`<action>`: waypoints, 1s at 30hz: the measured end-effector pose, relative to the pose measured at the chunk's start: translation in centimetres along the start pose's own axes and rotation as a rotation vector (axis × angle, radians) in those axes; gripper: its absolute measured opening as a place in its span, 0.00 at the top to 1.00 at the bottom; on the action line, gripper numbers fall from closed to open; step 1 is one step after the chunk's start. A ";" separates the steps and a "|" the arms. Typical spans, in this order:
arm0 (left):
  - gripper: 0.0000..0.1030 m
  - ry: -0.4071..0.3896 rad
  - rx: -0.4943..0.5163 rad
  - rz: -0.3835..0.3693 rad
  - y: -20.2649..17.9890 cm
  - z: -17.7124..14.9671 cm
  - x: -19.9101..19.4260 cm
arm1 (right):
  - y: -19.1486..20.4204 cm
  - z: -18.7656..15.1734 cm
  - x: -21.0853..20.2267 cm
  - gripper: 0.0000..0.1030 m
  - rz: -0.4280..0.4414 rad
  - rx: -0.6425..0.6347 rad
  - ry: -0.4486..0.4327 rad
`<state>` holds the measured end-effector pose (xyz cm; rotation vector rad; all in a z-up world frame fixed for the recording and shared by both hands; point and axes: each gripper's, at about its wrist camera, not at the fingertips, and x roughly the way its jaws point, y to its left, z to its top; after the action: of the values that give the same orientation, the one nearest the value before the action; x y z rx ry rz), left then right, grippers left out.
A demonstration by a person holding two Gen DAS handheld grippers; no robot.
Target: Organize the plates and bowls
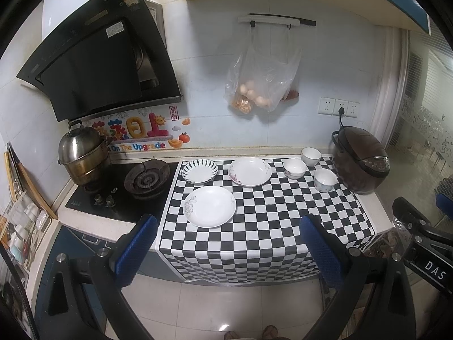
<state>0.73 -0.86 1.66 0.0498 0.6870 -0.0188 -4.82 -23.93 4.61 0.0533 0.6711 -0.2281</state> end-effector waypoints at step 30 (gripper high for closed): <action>0.00 0.009 -0.020 0.062 -2.0 -0.9 3.2 | -0.3 -0.8 3.2 0.00 0.025 -0.006 0.024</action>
<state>2.55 -2.80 -1.15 0.0516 0.6939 0.0476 -2.99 -24.71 1.98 0.0588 0.6941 -0.2018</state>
